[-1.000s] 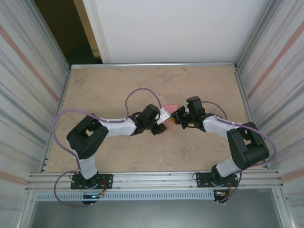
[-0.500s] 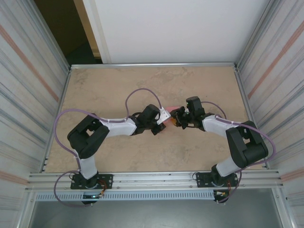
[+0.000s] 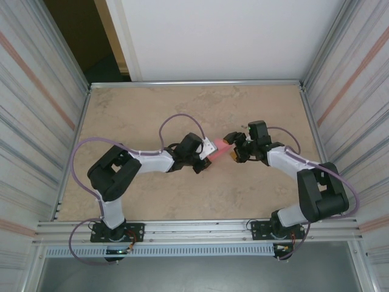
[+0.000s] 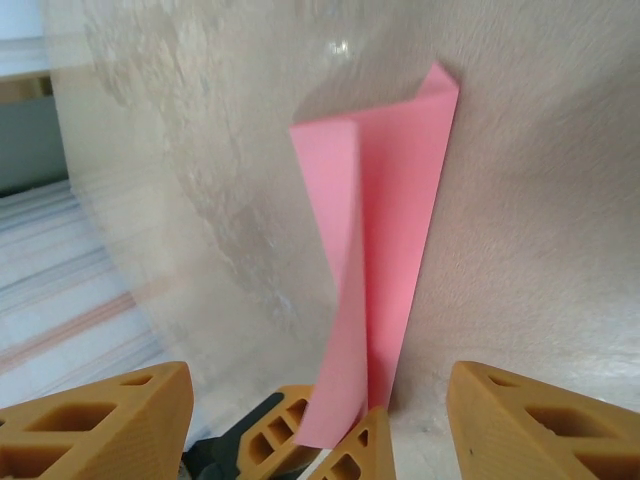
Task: Fold a paper plane with a square sheet of paper (pick it up from the middle)
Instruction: Fold the wing for the fifth time at the center of the table.
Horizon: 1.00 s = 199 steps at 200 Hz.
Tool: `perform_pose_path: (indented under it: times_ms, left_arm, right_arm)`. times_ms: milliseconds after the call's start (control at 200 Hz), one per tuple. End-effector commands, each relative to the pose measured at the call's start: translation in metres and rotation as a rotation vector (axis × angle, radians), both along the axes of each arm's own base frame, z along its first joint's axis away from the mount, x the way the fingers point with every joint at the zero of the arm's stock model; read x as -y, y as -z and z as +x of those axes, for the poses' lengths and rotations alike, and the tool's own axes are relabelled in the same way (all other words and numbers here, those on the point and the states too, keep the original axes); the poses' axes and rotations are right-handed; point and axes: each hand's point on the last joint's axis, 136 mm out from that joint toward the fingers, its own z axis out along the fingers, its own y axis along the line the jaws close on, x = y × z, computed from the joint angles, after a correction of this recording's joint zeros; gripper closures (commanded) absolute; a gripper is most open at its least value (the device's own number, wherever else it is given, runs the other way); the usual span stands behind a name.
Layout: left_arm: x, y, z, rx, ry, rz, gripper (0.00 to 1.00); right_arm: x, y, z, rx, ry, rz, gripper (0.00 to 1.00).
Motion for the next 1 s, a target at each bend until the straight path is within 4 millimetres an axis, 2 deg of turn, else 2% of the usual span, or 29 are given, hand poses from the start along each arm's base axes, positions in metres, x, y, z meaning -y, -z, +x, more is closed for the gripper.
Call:
perform_pose_path:
  times_ms: [0,200,541,697,992]
  left_arm:
    - [0.004,0.007,-0.004,-0.070,0.016,-0.040,0.81]
    - [0.007,0.008,-0.008,-0.159,0.025,-0.077,0.84]
    - [0.002,0.005,-0.002,-0.346,-0.031,-0.153,0.87]
    - [0.003,0.001,-0.002,-0.457,-0.065,-0.198,0.88]
    - [0.009,-0.004,-0.003,-0.621,-0.137,-0.271,0.91]
  right_arm:
    - [0.017,0.003,-0.006,0.004,0.009,-0.070,0.33]
    - [0.027,0.008,-0.015,-0.005,0.009,-0.118,0.33]
    - [0.032,0.016,-0.027,0.073,-0.144,-0.240,0.32]
    - [0.023,0.016,-0.026,0.118,-0.224,-0.242,0.33]
    - [-0.007,0.018,-0.019,0.158,-0.358,-0.237,0.33]
